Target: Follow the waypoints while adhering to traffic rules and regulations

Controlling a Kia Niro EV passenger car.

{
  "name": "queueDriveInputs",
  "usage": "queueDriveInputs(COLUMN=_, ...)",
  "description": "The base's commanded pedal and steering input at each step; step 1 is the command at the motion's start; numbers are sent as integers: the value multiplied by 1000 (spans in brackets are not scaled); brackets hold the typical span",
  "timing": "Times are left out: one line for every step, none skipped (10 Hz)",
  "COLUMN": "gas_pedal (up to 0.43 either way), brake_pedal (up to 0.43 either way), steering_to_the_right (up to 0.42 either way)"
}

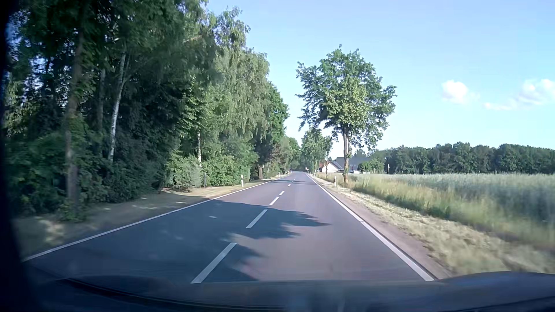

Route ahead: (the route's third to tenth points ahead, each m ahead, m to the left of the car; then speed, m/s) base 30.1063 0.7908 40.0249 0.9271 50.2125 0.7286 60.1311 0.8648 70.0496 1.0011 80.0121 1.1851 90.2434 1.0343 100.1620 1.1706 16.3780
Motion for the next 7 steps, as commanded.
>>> queueDriveInputs(gas_pedal=228, brake_pedal=6, steering_to_the_right=7)
queueDriveInputs(gas_pedal=228, brake_pedal=6, steering_to_the_right=7)
queueDriveInputs(gas_pedal=228, brake_pedal=6, steering_to_the_right=6)
queueDriveInputs(gas_pedal=228, brake_pedal=6, steering_to_the_right=4)
queueDriveInputs(gas_pedal=228, brake_pedal=6, steering_to_the_right=2)
queueDriveInputs(gas_pedal=228, brake_pedal=6, steering_to_the_right=2)
queueDriveInputs(gas_pedal=228, brake_pedal=6, steering_to_the_right=2)
